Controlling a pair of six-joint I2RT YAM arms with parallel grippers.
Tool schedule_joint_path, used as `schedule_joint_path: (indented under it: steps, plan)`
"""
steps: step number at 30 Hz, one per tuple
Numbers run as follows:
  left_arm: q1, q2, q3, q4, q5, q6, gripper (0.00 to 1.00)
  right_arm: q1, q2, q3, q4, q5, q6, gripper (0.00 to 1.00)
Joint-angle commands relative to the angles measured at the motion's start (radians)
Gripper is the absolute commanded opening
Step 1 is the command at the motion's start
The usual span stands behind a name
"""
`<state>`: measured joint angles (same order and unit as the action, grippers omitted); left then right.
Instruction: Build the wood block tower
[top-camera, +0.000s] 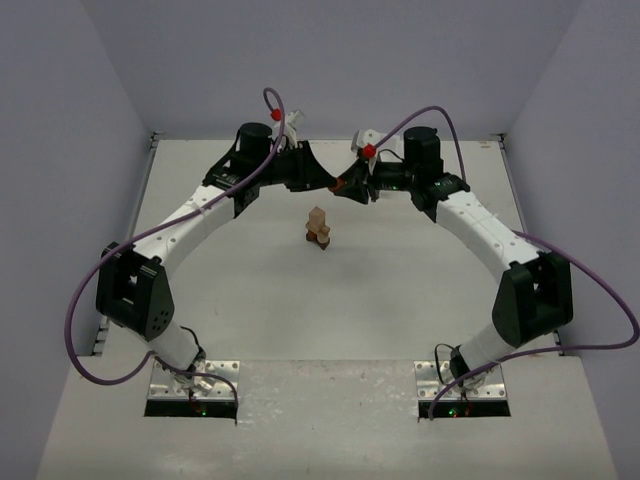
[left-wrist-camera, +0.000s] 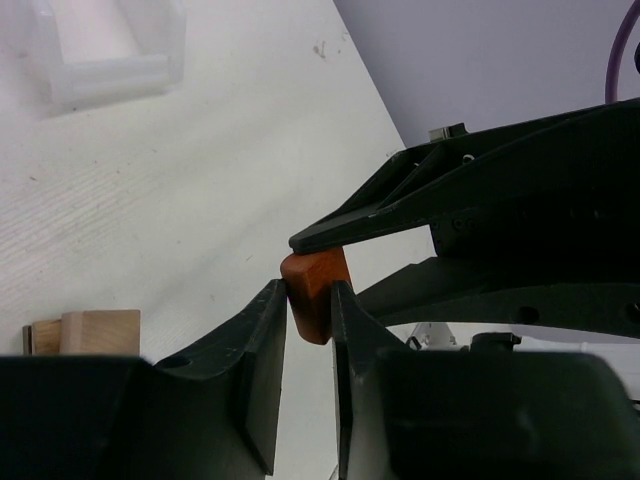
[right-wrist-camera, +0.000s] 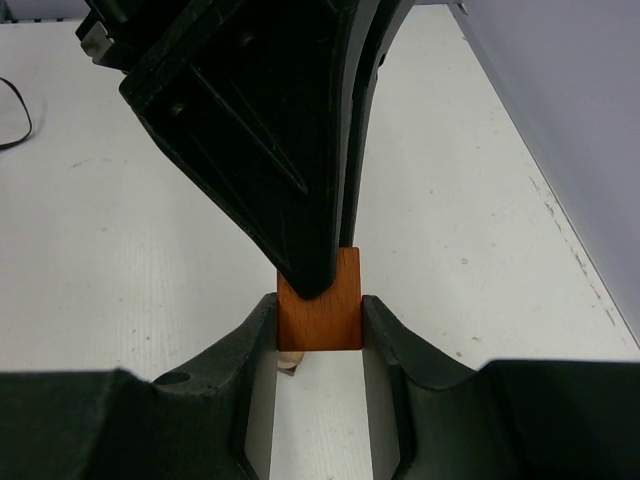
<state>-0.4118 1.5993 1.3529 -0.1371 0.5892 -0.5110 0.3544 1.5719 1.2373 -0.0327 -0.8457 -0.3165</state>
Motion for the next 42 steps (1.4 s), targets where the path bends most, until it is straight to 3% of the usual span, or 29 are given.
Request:
schedule_joint_path:
  steps: [1, 6, 8, 10, 13, 16, 20, 25, 30, 32, 40, 42]
  plan:
    - [-0.004, -0.015, 0.015, 0.020, 0.064, 0.016, 0.00, 0.000, -0.021, 0.016, 0.111, -0.015, 0.023, 0.21]
    - [-0.003, -0.007, 0.011, 0.076, 0.092, -0.064, 0.00, -0.001, -0.034, 0.009, 0.142, 0.001, 0.025, 0.40]
    - [0.006, -0.004, 0.004, 0.163, 0.123, -0.107, 0.00, -0.002, -0.049, -0.003, 0.167, 0.013, 0.048, 0.48]
    - [0.019, 0.003, -0.003, 0.227, 0.149, -0.161, 0.00, -0.001, -0.057, -0.017, 0.208, 0.022, 0.071, 0.62]
    - [0.048, 0.014, -0.038, 0.377, 0.218, -0.328, 0.00, -0.003, -0.072, -0.038, 0.295, 0.036, 0.128, 0.72]
    - [0.070, 0.026, -0.073, 0.578, 0.270, -0.445, 0.00, -0.007, -0.095, -0.059, 0.348, 0.032, 0.160, 0.72]
    - [0.096, 0.039, -0.083, 0.717, 0.315, -0.543, 0.00, -0.036, -0.131, -0.082, 0.386, 0.020, 0.179, 0.78]
    - [0.114, 0.043, -0.075, 0.818, 0.367, -0.611, 0.00, -0.184, -0.135, -0.171, 0.622, -0.235, 0.402, 0.77]
    - [0.116, 0.084, -0.075, 1.020, 0.456, -0.780, 0.00, -0.204, -0.086, -0.197, 0.845, -0.396, 0.494, 0.71]
    - [0.116, 0.096, -0.071, 1.073, 0.475, -0.821, 0.00, -0.202, -0.066, -0.196, 0.904, -0.406, 0.520, 0.63]
    - [0.116, 0.123, -0.063, 1.193, 0.483, -0.937, 0.00, -0.140, -0.016, -0.171, 1.146, -0.357, 0.597, 0.52]
    - [0.116, 0.123, -0.065, 1.197, 0.475, -0.942, 0.00, -0.125, -0.001, -0.186, 1.281, -0.307, 0.667, 0.49]
